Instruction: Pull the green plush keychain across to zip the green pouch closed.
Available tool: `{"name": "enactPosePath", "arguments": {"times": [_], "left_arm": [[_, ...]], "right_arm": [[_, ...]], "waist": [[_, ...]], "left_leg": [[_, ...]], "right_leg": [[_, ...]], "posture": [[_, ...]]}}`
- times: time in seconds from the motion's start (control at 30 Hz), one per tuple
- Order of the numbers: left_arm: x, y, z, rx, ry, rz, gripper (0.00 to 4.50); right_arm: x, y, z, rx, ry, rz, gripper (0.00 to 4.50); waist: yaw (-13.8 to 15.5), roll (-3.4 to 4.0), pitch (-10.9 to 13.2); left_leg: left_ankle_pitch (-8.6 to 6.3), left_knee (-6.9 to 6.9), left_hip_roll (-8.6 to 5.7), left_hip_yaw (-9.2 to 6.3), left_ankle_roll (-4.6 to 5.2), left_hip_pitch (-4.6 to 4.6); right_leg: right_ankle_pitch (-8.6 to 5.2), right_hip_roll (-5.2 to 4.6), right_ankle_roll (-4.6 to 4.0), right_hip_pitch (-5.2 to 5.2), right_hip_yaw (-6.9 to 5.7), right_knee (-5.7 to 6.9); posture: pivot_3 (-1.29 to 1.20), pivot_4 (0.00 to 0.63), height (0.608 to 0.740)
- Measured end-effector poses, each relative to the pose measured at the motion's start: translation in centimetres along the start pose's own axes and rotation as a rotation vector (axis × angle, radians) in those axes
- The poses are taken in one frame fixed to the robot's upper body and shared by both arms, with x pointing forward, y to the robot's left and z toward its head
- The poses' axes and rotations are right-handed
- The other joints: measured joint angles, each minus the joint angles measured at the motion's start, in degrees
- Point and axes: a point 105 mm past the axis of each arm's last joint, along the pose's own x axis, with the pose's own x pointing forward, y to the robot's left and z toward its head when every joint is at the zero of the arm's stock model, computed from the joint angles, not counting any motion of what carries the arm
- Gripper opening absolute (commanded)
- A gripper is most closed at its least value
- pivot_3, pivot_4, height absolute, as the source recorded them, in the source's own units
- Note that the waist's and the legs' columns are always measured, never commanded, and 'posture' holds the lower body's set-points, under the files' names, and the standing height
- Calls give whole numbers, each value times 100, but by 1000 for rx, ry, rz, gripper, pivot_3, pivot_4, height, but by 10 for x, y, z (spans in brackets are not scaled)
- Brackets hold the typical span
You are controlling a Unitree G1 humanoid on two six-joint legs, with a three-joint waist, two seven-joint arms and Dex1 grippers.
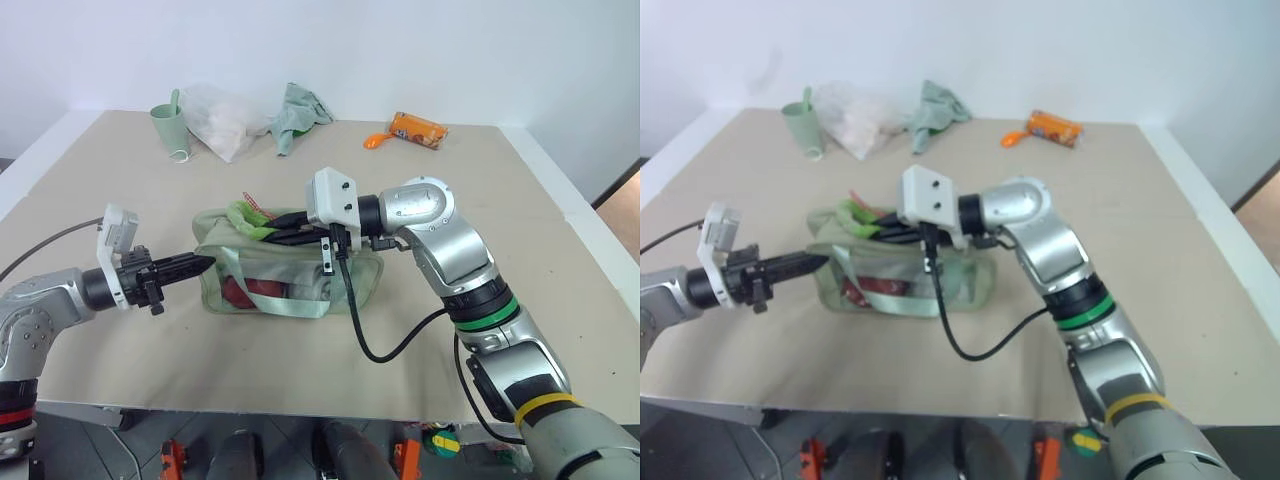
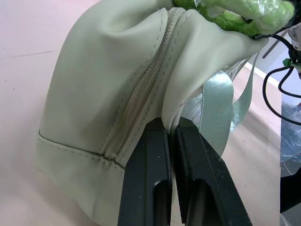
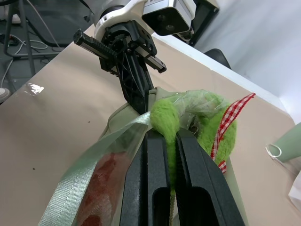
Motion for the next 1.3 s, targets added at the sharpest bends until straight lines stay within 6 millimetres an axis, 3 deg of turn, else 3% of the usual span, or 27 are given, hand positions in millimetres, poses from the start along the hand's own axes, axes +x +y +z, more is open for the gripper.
{"name": "enactPosePath", "arguments": {"times": [0.1,0.2,0.3,0.37,0.57,0.67,0.77,0.83,0.9,1.0,1.07,1.1,1.3], "left_arm": [[0,0,0,0,-1,0,0],[1,-1,0,1,-2,-4,0],[1,-2,-1,1,-3,-11,0],[2,-3,-1,-2,-6,-17,0],[2,-3,-1,-5,-9,-20,0],[6,-6,0,-1,-5,-41,0],[8,-7,-2,-5,-1,-50,0],[8,-6,-2,-9,-2,-48,0],[6,-3,-2,-14,-7,-35,0],[5,-2,-2,-17,-11,-25,0],[6,-3,-3,-19,-15,-27,0],[5,-2,-3,-20,-16,-24,0],[5,-1,-3,-33,-30,-11,0]], "right_arm": [[-3,-3,-2,2,11,-18,58],[-22,-15,-10,4,64,-93,58],[-71,-33,-18,-14,171,-229,58],[-104,-36,-27,-2,257,-296,58],[-195,-15,-66,91,586,-421,58],[-214,1,-77,120,678,-416,58],[-215,20,-90,160,721,-388,58],[-203,30,-96,188,711,-376,58],[-178,42,-105,232,662,-340,58],[-122,69,-120,335,540,-258,58],[-111,69,-121,351,509,-269,58],[-112,66,-121,347,511,-275,701],[-130,58,-126,363,545,-308,2661]], "waist": [[0,0,0],[13,1,1],[57,1,1],[87,0,0],[111,4,3],[111,6,3],[120,5,3],[119,5,1],[109,-2,-3],[81,4,0],[83,16,4],[83,13,3],[87,8,0]], "left_leg": [[0,0,-2,0,0,0],[0,0,-11,1,0,-1],[-1,-3,-24,6,2,-3],[-4,-7,-31,6,6,-3],[-10,-31,-38,23,18,5],[-10,-37,-38,21,18,11],[-9,-33,-39,16,17,9],[-9,-32,-37,22,17,10],[-9,-32,-32,20,17,12],[-6,-33,-23,21,11,12],[-4,-33,-24,21,8,12],[-4,-33,-24,18,8,12],[-4,-35,-25,22,9,12]], "right_leg": [[-4,-2,-7,0,0,0],[-8,-12,-13,0,0,0],[-14,-29,-14,1,-1,-6],[-20,-36,-15,2,-2,-8],[-21,-44,4,-3,6,-11],[-23,-41,8,-1,6,-11],[-29,-43,22,5,4,-11],[-27,-44,28,5,6,-11],[-26,-41,30,6,3,-12],[-23,-36,35,2,-4,-10],[-23,-36,35,2,-5,-9],[-23,-36,35,3,-7,-10],[-24,-37,32,3,-5,-11]], "posture": [[0,150,737],[0,150,737],[0,150,737],[0,150,737],[0,150,737],[0,150,737],[0,150,737],[0,150,737],[0,150,737],[0,150,737],[0,150,737],[0,150,737],[0,150,737]]}}
